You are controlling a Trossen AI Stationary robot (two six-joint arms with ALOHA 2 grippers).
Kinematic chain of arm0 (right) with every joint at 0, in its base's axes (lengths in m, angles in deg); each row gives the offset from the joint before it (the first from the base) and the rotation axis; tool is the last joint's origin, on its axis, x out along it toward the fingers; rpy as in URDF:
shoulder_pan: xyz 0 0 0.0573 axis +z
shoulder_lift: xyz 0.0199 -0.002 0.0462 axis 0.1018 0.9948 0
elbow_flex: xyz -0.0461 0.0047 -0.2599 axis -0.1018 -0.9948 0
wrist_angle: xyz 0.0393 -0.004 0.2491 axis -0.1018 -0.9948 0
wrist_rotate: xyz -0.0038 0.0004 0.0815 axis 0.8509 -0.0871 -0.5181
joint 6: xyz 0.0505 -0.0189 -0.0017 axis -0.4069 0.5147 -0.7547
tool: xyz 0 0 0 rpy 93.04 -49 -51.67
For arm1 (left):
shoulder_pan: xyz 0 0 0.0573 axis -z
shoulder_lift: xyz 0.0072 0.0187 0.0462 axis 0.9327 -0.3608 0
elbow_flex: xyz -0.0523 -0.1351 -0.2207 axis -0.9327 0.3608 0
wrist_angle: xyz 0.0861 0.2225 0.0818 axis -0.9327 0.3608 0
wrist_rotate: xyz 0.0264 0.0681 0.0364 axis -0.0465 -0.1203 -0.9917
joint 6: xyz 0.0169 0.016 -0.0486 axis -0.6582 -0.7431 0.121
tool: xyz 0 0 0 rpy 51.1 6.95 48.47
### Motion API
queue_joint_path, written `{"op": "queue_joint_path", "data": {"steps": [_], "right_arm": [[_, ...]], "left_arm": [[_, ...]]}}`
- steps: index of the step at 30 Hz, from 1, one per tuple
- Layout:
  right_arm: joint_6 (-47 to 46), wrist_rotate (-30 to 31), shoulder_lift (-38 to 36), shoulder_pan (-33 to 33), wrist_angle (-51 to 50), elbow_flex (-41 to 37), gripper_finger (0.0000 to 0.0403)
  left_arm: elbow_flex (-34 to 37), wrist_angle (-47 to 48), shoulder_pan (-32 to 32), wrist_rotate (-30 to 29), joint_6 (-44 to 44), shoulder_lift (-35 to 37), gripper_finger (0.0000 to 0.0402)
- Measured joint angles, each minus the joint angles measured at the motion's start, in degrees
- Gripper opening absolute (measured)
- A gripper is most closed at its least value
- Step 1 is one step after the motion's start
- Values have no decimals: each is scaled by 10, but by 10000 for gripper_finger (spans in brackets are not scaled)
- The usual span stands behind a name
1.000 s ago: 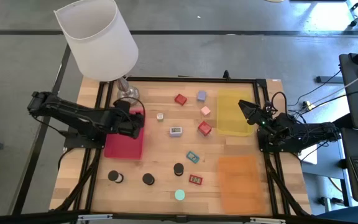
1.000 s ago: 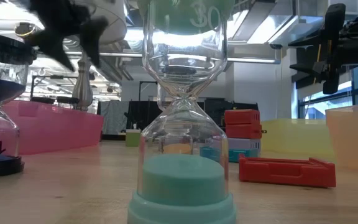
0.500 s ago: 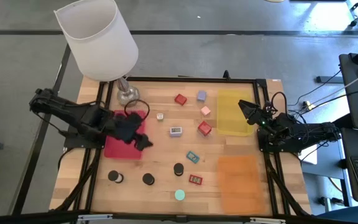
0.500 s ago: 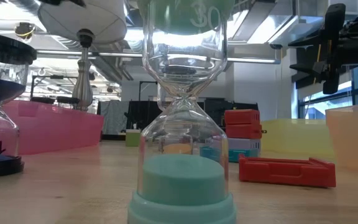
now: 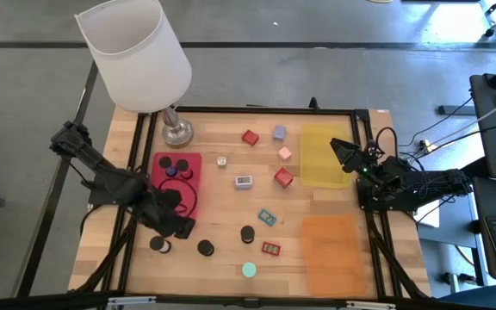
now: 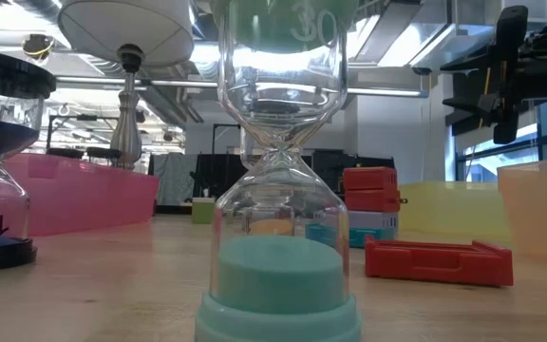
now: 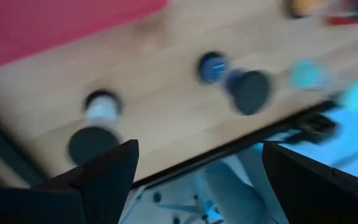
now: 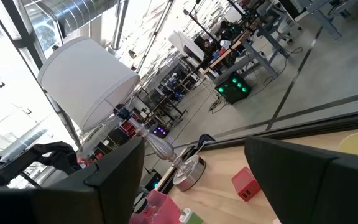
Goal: Pick & Place Office items
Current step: Put the white hourglass timer into the red bin
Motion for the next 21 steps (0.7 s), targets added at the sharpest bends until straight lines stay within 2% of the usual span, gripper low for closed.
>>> {"op": "queue_joint_path", "data": {"steps": [9, 16, 21], "right_arm": [[0, 0, 0, 0, 0, 0, 281], [0, 0, 0, 0, 0, 0, 281], [0, 0, 0, 0, 0, 0, 281]], "left_arm": [[0, 59, 43, 104, 65, -80, 338], [0, 60, 71, 80, 81, -125, 338], [0, 100, 97, 67, 97, -153, 338]]}}
